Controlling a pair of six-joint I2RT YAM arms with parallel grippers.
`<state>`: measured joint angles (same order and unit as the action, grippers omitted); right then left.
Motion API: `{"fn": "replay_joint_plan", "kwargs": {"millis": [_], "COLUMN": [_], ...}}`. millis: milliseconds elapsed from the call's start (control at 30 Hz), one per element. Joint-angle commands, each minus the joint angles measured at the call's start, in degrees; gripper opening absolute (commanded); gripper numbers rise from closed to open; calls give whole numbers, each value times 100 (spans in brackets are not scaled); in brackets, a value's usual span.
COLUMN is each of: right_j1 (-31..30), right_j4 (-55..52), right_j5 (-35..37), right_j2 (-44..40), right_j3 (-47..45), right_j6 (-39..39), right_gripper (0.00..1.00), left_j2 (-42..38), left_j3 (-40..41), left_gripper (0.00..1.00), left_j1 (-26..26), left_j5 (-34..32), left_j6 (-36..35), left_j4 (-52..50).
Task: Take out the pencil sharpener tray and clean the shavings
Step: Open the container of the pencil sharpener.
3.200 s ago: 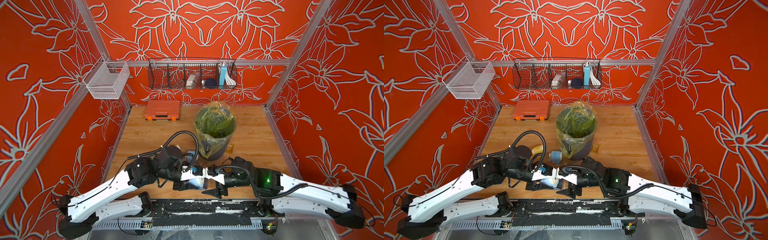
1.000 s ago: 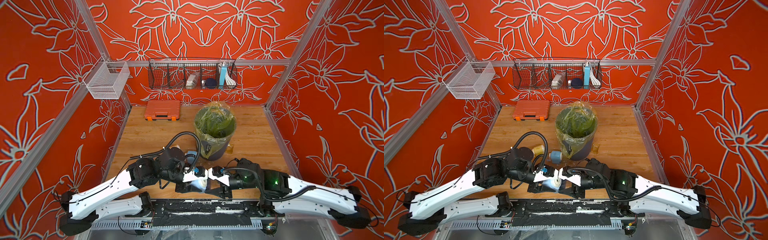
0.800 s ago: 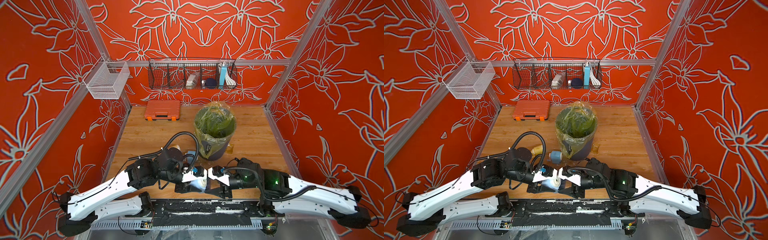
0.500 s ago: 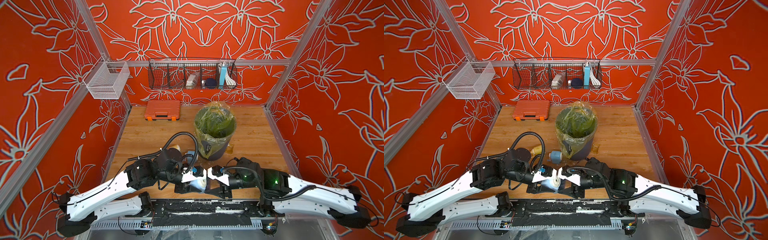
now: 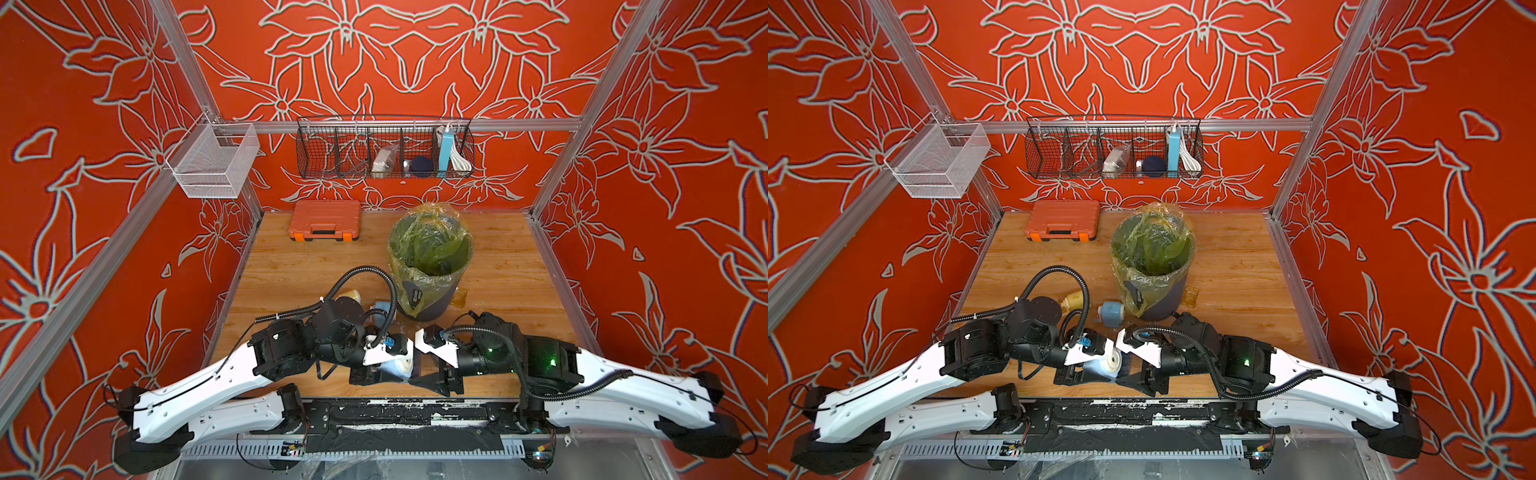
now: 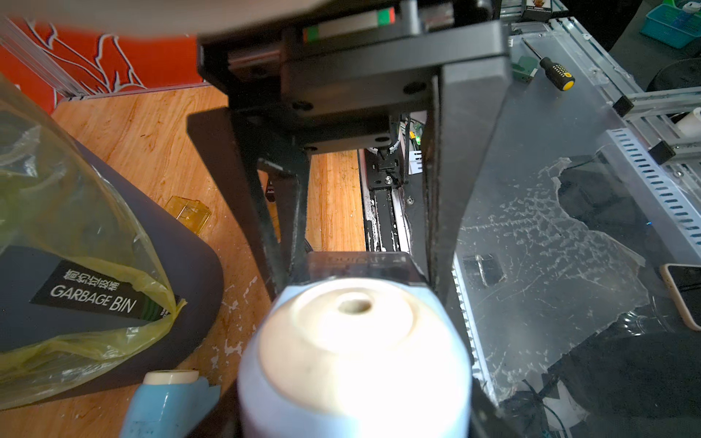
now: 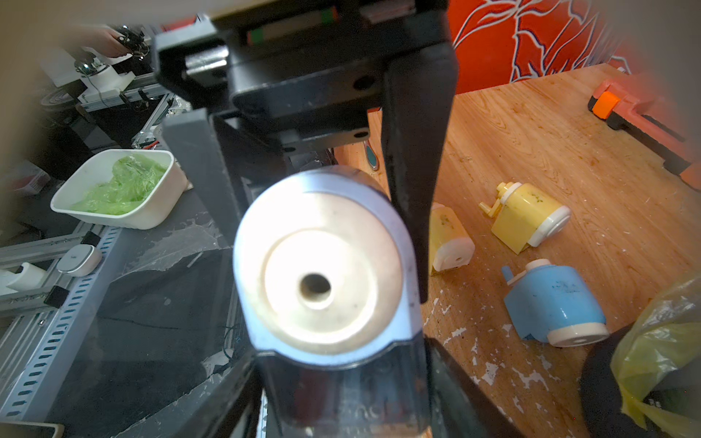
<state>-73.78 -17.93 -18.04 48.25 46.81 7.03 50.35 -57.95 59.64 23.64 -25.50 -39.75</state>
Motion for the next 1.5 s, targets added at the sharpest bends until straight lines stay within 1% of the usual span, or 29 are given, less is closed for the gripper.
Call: {"fn": "replay_joint_plan", "kwargs": {"millis": [0, 100, 200, 267, 300, 367, 500, 533, 667, 800, 967, 1167, 1267, 1333, 1400, 1433, 1467], "right_j1": [31, 28, 32, 29, 30, 30, 30, 29, 26, 32, 35, 30, 31, 30, 30, 30, 30], "right_j4": [-17, -13, 27, 27, 27, 30, 241, 306, 517, 274, -229, -489, -611, -795, -1148, -1324, -1522], "right_j5": [-88, -55, -16, -2, 31, 96, 308, 382, 669, 990, 1070, 1058, 1188, 1390, 1798, 2120, 2587], "right_j2": [-65, -63, -60, -59, -55, -77, -244, -315, -708, -1197, -1550, -1745, -2000, -2180, -2241, -2238, -2204], "right_j3": [105, 69, 24, 15, 21, 6, -139, -207, -470, -593, -554, -609, -668, -660, -519, -446, -353], "right_j6": [9, -4, 9, 3, 1, -7, 16, 9, -91, -342, -512, -453, -345, -260, -132, -18, 184], "right_gripper": [67, 65, 61, 57, 54, 39, 1, 0, 0, 0, 0, 0, 0, 0, 0, 0, 0], "left_j2": [-87, -87, -69, -68, -69, -82, 10, 62, 250, 300, 360, 319, 266, 239, 238, 251, 277], "left_j3": [-63, -76, -85, -80, -76, -58, -84, -108, -147, -103, -58, -10, 12, 20, 16, 14, 10], "left_gripper": [0, 0, 0, 0, 0, 0, 0, 0, 0, 0, 0, 0, 0, 0, 0, 0, 0], "left_j1": [39, 39, 46, 41, 42, 39, 39, 39, 40, 39, 42, 40, 28, -1, -108, -169, -230], "left_j5": [-3, -7, 1, 0, 9, 15, 23, 42, 153, 285, 334, 267, 156, 140, 182, 202, 211], "left_j6": [-35, -37, -37, -25, -24, -2, -34, -59, -125, -88, -80, -69, -115, -160, -212, -240, -291], "left_j4": [193, 228, 207, 195, 195, 195, 5, -89, -381, -442, -489, -367, -413, -470, -544, -571, -606]}}
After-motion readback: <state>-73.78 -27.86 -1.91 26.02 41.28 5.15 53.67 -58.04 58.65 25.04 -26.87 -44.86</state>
